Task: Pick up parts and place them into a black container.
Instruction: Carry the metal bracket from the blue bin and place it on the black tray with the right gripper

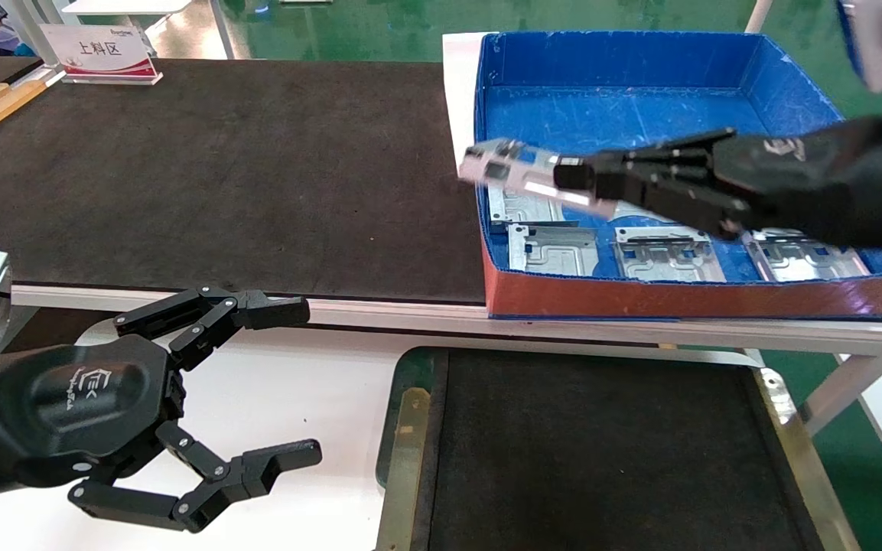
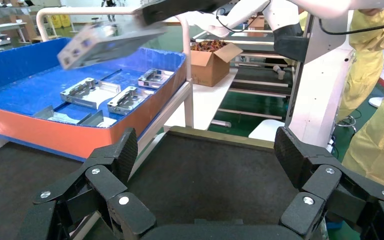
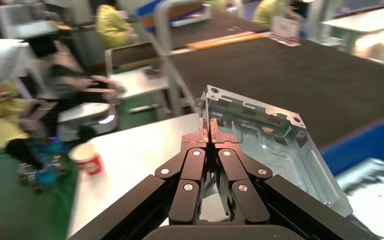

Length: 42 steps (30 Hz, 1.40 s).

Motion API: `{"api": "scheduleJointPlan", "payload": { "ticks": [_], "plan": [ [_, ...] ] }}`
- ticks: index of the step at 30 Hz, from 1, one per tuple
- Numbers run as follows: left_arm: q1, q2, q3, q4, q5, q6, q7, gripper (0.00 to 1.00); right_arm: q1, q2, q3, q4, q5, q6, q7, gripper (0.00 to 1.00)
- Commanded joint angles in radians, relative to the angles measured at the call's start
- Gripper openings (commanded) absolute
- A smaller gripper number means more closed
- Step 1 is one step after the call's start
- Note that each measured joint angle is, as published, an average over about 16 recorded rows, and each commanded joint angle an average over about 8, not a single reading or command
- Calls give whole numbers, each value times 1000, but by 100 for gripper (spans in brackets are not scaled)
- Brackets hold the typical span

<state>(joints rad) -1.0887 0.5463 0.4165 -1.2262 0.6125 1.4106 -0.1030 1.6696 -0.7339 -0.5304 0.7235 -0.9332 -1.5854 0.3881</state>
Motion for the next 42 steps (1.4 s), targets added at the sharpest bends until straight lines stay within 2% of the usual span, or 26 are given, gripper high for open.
{"api": "scheduleJointPlan", "payload": {
  "ticks": [1, 9, 19, 28, 42],
  "plan": [
    [0, 0, 0, 0, 0, 0, 0, 100, -41, 38, -11, 113, 62, 7, 59, 0],
    [0, 0, 0, 0, 0, 0, 0, 100, -181, 130, -16, 345, 157, 41, 133, 0],
    [0, 0, 0, 0, 0, 0, 0, 100, -325, 167, -46, 462, 143, 69, 96, 0],
    [0, 0, 0, 0, 0, 0, 0, 100, -354, 130, -102, 418, 39, 38, 11, 0],
    [0, 0, 0, 0, 0, 0, 0, 100, -260, 30, -219, 265, -88, 7, -119, 0]
  ]
}}
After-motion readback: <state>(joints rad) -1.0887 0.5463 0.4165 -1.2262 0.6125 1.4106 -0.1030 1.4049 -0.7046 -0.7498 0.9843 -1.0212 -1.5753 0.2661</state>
